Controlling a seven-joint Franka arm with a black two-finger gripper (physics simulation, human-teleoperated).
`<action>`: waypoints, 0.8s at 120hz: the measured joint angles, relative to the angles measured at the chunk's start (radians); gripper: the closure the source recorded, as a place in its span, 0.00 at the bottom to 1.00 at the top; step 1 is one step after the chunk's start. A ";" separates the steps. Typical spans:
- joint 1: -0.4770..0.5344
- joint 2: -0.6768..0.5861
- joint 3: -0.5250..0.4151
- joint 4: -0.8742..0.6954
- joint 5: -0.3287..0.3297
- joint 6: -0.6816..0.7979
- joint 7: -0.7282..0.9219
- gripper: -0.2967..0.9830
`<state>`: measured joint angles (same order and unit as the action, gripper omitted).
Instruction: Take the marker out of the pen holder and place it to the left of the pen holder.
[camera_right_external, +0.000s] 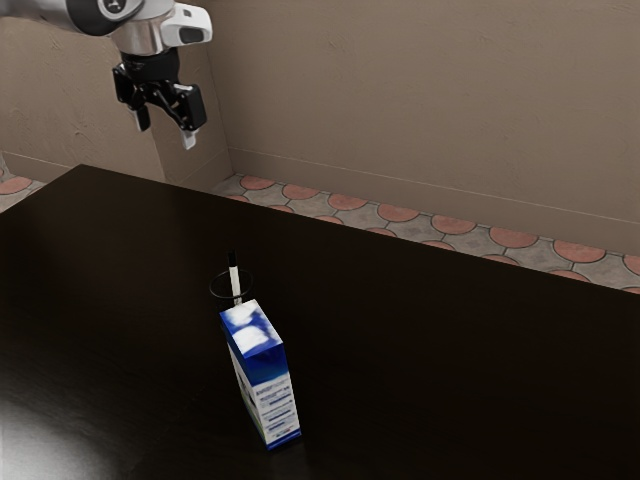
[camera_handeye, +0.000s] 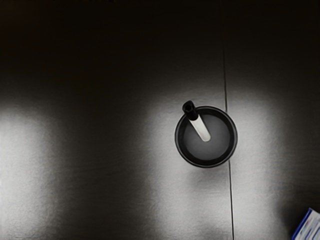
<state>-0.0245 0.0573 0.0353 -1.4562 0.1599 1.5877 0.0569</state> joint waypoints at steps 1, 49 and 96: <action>0.000 0.000 0.000 0.000 0.000 0.000 0.000 0.23; -0.034 0.033 -0.002 -0.097 -0.030 -0.037 0.012 0.23; 0.095 0.292 0.003 -0.164 -0.107 0.007 -0.003 0.23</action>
<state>0.0706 0.3489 0.0381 -1.6197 0.0528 1.5949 0.0540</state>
